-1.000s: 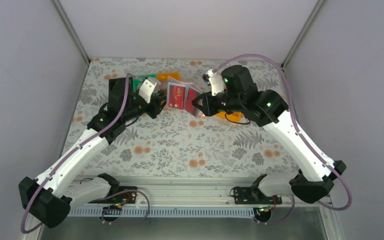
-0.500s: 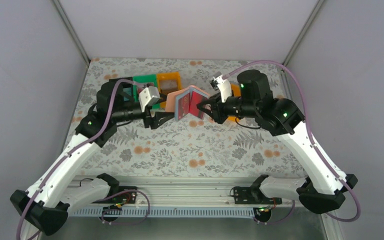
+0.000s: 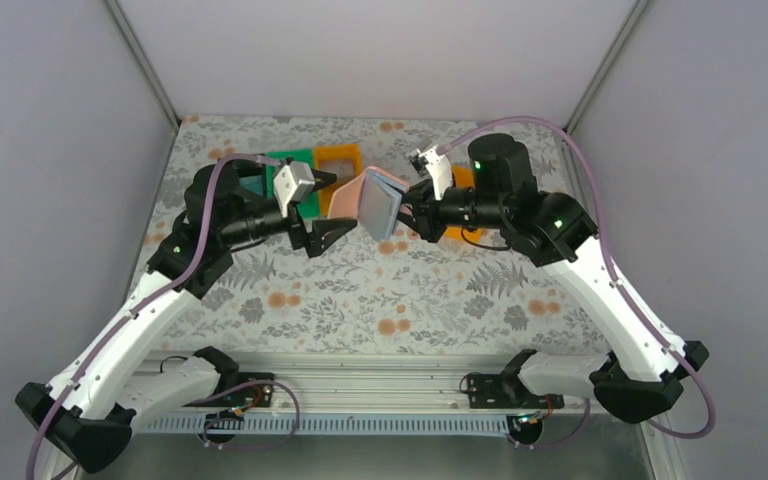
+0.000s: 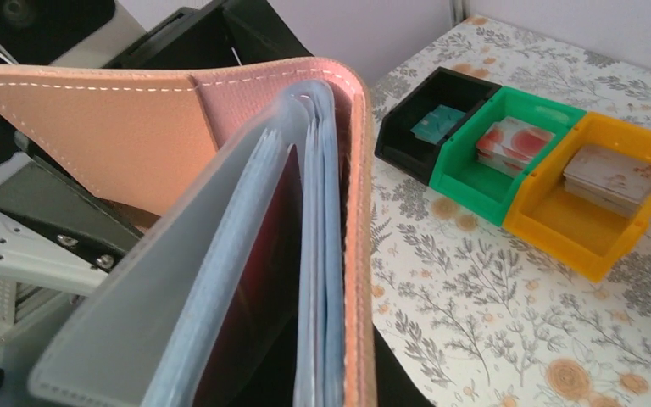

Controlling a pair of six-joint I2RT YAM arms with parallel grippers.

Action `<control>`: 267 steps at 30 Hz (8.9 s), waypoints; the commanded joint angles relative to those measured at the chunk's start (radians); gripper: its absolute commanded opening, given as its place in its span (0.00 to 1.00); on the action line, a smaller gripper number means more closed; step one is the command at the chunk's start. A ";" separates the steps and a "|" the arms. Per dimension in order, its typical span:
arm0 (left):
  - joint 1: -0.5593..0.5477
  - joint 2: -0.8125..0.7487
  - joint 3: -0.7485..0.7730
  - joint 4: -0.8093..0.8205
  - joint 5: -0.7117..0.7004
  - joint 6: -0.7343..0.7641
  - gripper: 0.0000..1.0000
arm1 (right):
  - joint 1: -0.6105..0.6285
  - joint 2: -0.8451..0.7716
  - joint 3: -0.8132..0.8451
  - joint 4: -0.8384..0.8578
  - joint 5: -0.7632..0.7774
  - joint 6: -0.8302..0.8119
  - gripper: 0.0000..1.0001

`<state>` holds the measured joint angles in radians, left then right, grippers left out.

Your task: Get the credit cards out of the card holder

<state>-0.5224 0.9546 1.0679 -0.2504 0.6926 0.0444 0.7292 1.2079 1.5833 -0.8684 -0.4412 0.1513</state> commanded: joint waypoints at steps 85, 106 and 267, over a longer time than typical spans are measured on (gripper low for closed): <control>-0.022 0.125 0.122 -0.015 -0.142 -0.073 1.00 | -0.051 0.183 0.083 0.074 0.005 0.220 0.04; -0.110 0.194 0.249 -0.163 -0.423 -0.074 1.00 | -0.051 0.224 0.116 0.080 0.146 0.298 0.04; 0.123 0.095 -0.061 0.163 0.454 -0.269 0.02 | -0.084 0.056 -0.313 0.401 -0.555 -0.125 0.34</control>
<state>-0.4057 1.0805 1.0119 -0.1623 1.1137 -0.2401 0.6502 1.2999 1.3121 -0.4973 -0.9184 0.0086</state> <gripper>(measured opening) 0.027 0.333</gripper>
